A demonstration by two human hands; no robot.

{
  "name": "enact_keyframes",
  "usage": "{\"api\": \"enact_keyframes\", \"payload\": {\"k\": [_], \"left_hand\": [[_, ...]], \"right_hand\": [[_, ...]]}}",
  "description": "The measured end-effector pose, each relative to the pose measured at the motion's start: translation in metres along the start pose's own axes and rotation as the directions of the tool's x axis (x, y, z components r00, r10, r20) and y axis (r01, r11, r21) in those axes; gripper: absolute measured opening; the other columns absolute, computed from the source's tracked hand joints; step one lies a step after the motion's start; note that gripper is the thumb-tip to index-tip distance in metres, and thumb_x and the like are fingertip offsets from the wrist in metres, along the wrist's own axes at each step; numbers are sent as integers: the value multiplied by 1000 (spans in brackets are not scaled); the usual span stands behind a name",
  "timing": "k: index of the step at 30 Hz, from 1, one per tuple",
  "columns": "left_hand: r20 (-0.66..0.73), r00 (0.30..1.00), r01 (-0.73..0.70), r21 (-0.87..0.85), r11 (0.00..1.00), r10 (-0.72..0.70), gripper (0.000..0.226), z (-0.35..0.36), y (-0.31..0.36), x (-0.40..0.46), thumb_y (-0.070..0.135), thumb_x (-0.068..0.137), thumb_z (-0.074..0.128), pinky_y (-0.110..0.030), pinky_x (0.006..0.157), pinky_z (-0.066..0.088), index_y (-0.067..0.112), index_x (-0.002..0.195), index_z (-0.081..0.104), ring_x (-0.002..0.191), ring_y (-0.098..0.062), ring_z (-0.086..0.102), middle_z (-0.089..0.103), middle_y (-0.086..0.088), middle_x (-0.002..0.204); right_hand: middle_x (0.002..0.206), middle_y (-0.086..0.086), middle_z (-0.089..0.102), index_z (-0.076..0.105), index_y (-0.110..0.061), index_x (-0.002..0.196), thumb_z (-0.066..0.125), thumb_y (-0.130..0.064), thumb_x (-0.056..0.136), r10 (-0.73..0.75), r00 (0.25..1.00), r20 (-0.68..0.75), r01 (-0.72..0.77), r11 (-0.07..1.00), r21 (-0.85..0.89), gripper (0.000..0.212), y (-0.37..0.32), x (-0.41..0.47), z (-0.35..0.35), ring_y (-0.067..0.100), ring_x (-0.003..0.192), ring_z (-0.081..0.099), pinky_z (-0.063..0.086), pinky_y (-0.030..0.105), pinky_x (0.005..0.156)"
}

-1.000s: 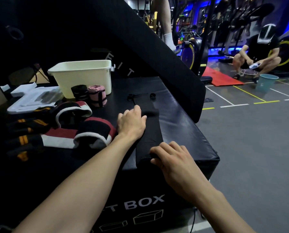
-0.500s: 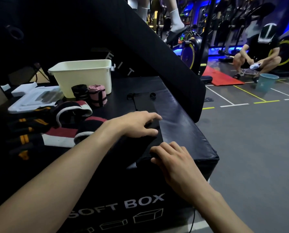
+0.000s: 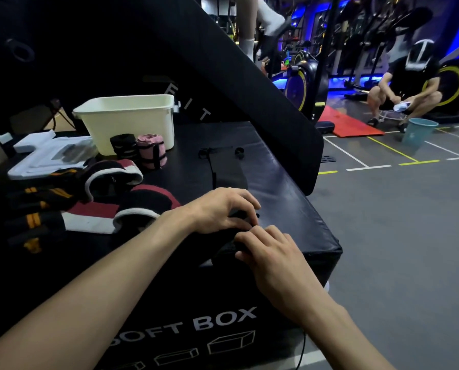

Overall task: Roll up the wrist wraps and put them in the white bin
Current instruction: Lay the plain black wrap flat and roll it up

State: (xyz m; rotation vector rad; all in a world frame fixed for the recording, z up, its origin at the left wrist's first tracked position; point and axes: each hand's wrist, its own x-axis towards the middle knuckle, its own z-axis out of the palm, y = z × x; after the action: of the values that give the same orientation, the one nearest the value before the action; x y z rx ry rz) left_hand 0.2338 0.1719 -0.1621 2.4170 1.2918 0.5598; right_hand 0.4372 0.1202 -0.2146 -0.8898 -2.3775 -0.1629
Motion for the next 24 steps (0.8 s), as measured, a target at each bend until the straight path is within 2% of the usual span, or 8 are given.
{"api": "enact_keyframes", "payload": {"k": [6,10,13,19,21,24], "left_hand": [[-55,998,10,-74,997,-14,9,1,-1,-2,23,87,83,-32,102,50,25,95,83,111,-3,66,71,11,119],[-18,1000,15,25,1000,-14,8,3,-4,3,23,91,77,-32,105,46,30,94,77,121,-3,57,73,18,113],[-1,999,37,76,996,-37,10,7,-7,7,29,93,73,-33,102,46,39,94,71,116,-4,50,70,24,105],[-65,997,-20,127,992,29,4,19,-17,11,37,94,70,-37,100,45,39,97,70,108,-11,49,66,23,107],[-149,987,-37,122,992,55,14,21,-22,8,44,92,69,-35,102,43,36,103,71,110,-10,55,66,18,113],[-251,968,41,57,998,-25,36,20,-27,2,60,84,68,-28,103,45,35,109,75,117,-3,58,66,14,123]], "right_hand": [[100,-11,60,60,-27,111,42,-42,101,5,1000,22,-5,1000,4,27,1,1,0,17,87,53,44,32,70],[100,-11,60,61,-26,112,42,-42,101,-8,1000,19,8,1000,6,28,2,1,0,16,87,52,45,32,69],[98,-11,59,61,-26,110,42,-41,101,-21,999,27,21,1000,9,26,4,3,-2,16,86,50,45,32,67],[99,-11,60,61,-27,107,36,-46,101,-5,992,126,0,999,41,32,10,9,-10,17,87,51,44,35,69],[102,-11,61,62,-27,105,32,-47,101,7,988,157,-14,999,44,36,9,12,-12,18,89,50,42,35,69],[109,-13,59,60,-29,106,25,-51,100,6,970,243,-21,998,62,42,9,17,-15,16,93,45,35,34,72]]}}
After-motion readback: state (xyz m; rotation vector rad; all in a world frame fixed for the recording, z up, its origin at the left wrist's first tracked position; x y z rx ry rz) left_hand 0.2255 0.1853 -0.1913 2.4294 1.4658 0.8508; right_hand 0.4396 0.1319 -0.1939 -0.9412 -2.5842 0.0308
